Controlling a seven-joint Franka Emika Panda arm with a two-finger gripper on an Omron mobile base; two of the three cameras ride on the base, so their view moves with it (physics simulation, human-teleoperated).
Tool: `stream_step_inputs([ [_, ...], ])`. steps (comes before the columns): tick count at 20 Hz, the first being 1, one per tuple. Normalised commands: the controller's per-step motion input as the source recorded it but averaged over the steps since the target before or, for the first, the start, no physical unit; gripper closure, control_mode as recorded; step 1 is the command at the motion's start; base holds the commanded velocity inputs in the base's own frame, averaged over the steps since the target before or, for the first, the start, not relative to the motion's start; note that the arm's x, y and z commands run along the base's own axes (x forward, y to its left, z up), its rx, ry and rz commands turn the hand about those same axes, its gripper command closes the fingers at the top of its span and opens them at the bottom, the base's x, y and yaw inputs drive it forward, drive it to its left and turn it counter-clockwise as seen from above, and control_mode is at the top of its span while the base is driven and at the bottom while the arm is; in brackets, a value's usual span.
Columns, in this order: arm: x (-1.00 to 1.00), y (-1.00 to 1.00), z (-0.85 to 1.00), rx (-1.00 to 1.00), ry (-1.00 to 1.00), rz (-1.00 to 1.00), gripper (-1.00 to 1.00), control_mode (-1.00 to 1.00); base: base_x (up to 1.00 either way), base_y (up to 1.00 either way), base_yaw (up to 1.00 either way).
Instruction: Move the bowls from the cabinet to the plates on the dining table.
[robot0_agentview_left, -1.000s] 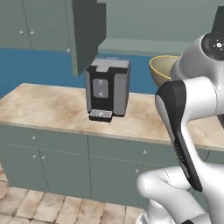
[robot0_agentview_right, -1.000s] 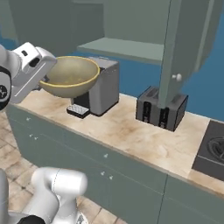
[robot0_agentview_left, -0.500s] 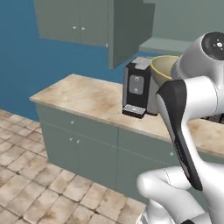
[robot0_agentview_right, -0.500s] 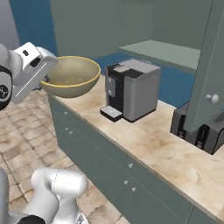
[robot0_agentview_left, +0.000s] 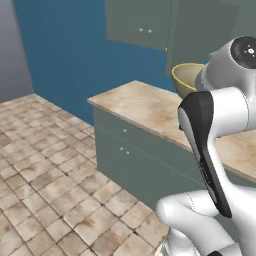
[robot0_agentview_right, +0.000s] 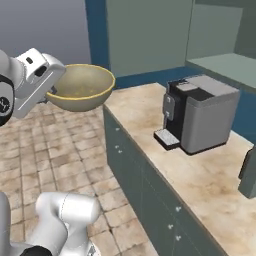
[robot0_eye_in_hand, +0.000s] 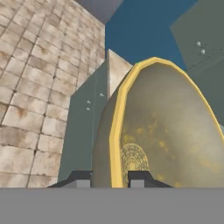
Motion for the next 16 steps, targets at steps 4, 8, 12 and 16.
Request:
stream_step_inputs([
  [4, 0.00, 0.00, 0.00, 0.00, 0.00, 0.00, 1.00, 1.00, 0.00, 0.03, 0.50],
  [8, 0.00, 0.00, 0.00, 0.00, 0.00, 0.00, 1.00, 1.00, 0.00, 0.02, 0.50],
  [12, 0.00, 0.00, 0.00, 0.00, 0.00, 0.00, 1.00, 1.00, 0.01, 0.01, 0.50],
  [16, 0.00, 0.00, 0.00, 0.00, 0.00, 0.00, 1.00, 1.00, 0.06, 0.02, 0.48],
])
